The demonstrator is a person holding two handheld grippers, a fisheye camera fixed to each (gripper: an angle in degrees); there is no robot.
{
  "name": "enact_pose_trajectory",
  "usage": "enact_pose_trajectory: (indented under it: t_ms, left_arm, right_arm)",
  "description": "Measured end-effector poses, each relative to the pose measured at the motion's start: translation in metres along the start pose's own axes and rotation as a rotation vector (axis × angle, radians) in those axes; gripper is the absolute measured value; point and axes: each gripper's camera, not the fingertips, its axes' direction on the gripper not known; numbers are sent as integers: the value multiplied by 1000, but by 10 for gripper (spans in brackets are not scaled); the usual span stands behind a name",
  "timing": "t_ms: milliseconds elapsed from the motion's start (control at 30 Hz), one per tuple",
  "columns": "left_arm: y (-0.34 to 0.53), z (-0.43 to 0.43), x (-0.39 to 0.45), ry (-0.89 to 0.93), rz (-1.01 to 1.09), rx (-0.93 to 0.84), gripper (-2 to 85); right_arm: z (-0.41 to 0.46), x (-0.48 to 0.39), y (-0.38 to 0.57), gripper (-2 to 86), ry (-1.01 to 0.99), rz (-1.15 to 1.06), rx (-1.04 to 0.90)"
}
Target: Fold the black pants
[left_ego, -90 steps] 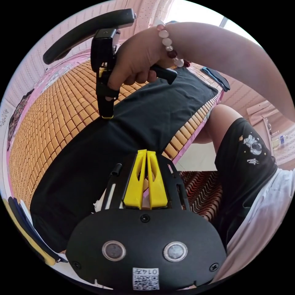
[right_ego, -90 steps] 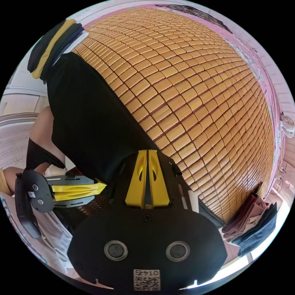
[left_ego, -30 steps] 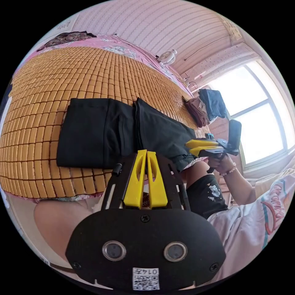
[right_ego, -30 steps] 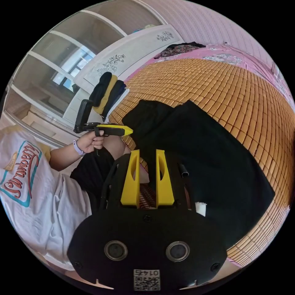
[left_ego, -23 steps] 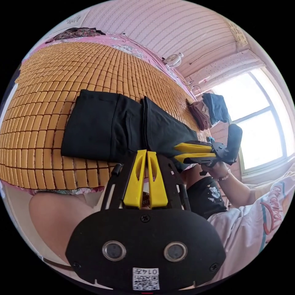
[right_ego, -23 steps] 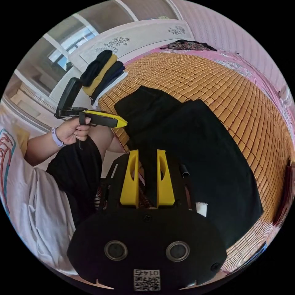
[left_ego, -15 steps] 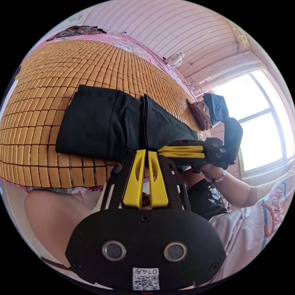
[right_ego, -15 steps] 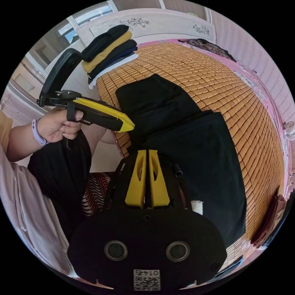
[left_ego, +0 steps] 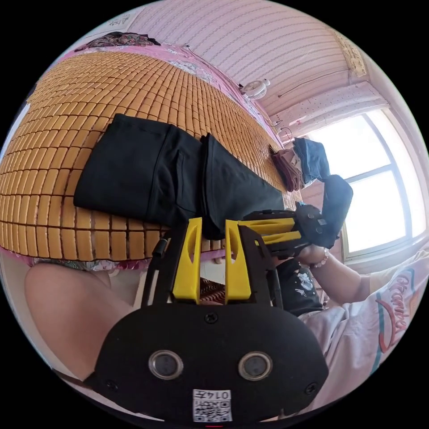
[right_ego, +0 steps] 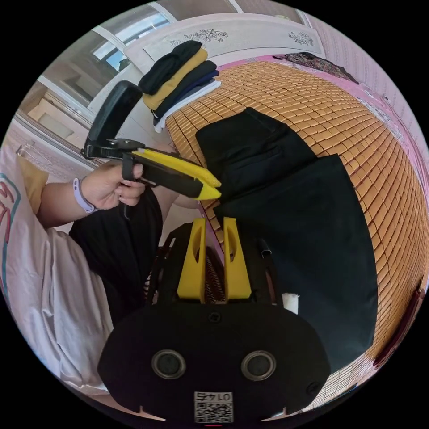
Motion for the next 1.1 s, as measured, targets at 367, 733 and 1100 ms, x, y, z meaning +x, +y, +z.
enact_pose_trajectory:
  t_ms: [367,733,1100]
  left_arm:
    - [8,19,35,-122,70,4,100]
    - [19,48,46,-200,145,-72,9]
    - [36,34,76,-226,255,-38,-10]
  right_arm:
    - [-32,108,-69,92,320,251,71]
    - [17,118,-94,74,370,315,-6]
    - [-22,131,-51,22,188,365,136]
